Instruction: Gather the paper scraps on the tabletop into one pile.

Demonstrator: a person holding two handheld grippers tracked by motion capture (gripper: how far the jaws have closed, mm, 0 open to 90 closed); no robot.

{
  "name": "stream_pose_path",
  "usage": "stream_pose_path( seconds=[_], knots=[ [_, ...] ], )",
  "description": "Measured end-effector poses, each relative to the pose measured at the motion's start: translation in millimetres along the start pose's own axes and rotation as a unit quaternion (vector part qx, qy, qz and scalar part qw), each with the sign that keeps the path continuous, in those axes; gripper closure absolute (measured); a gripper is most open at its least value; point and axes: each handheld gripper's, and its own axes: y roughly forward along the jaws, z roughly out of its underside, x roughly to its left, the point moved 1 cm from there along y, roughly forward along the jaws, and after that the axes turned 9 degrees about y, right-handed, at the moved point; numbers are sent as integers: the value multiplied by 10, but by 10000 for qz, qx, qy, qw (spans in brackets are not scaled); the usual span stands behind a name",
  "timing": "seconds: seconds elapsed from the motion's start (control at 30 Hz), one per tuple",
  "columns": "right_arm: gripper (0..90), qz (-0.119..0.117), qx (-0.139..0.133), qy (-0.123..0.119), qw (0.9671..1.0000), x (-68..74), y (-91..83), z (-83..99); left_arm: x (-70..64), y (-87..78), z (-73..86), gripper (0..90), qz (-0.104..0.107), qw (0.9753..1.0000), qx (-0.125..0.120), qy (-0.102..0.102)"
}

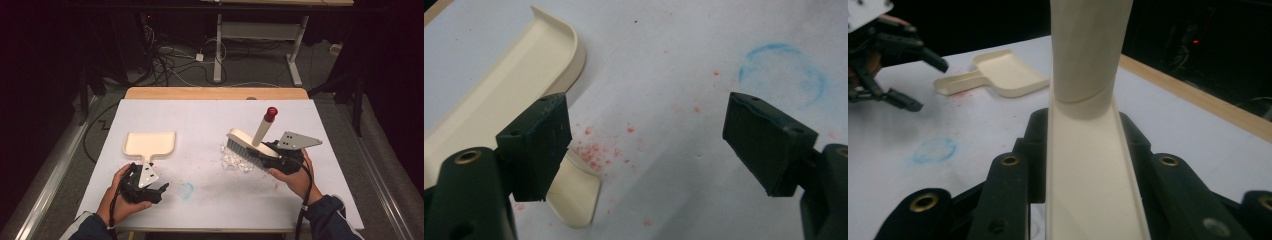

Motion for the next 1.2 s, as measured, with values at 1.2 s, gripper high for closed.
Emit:
stream_pose_path(
  seconds=[1.2],
  knots=[
    [677, 2811, 211, 961, 9546, 229, 937, 278, -1, 49, -23, 187, 97, 9999, 40, 65]
  ],
)
